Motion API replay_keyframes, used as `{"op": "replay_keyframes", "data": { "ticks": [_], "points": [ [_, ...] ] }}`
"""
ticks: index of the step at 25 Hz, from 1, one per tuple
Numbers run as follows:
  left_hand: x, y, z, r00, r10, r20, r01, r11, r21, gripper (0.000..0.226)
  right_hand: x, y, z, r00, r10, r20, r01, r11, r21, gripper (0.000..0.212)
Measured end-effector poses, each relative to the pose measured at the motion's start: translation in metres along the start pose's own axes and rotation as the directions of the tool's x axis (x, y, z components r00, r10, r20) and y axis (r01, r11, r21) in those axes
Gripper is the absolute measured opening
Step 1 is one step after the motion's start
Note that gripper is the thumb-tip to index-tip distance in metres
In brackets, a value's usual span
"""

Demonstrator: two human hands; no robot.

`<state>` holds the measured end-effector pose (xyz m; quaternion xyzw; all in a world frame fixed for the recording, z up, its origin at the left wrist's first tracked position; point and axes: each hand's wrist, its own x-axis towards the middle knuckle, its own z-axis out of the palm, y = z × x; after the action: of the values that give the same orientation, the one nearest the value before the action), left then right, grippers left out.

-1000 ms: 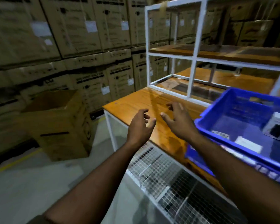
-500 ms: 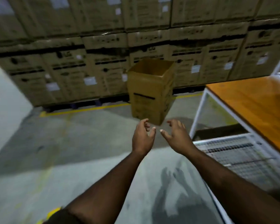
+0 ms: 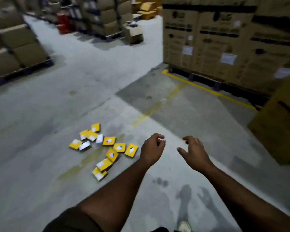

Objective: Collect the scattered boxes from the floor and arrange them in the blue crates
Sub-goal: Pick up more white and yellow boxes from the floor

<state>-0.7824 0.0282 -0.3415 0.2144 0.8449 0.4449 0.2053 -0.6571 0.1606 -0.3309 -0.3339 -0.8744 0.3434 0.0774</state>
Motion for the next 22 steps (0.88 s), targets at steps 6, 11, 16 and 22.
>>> {"op": "replay_keyframes", "data": {
  "ticks": [6, 11, 16, 22],
  "points": [
    [-0.021, -0.053, -0.073, 0.921, -0.228, -0.318, 0.222, 0.974, -0.053, 0.018, 0.038, -0.064, 0.065, 0.945, -0.233, 0.229, 0.225, 0.972, 0.06, 0.05],
    [-0.031, -0.092, -0.113, 0.831, -0.336, -0.444, 0.298, 0.942, -0.155, 0.018, 0.052, -0.107, 0.107, 0.876, -0.326, 0.356, 0.332, 0.942, 0.047, 0.049],
    [-0.021, -0.15, -0.177, 0.758, -0.398, -0.517, 0.284, 0.915, -0.287, 0.029, 0.078, -0.173, 0.173, 0.827, -0.384, 0.411, 0.415, 0.91, 0.014, 0.05],
    [0.006, -0.226, -0.272, 0.756, -0.443, -0.482, 0.35, 0.896, -0.274, 0.013, 0.093, -0.253, 0.26, 0.828, -0.333, 0.452, 0.379, 0.925, -0.011, 0.048]
  ]
}}
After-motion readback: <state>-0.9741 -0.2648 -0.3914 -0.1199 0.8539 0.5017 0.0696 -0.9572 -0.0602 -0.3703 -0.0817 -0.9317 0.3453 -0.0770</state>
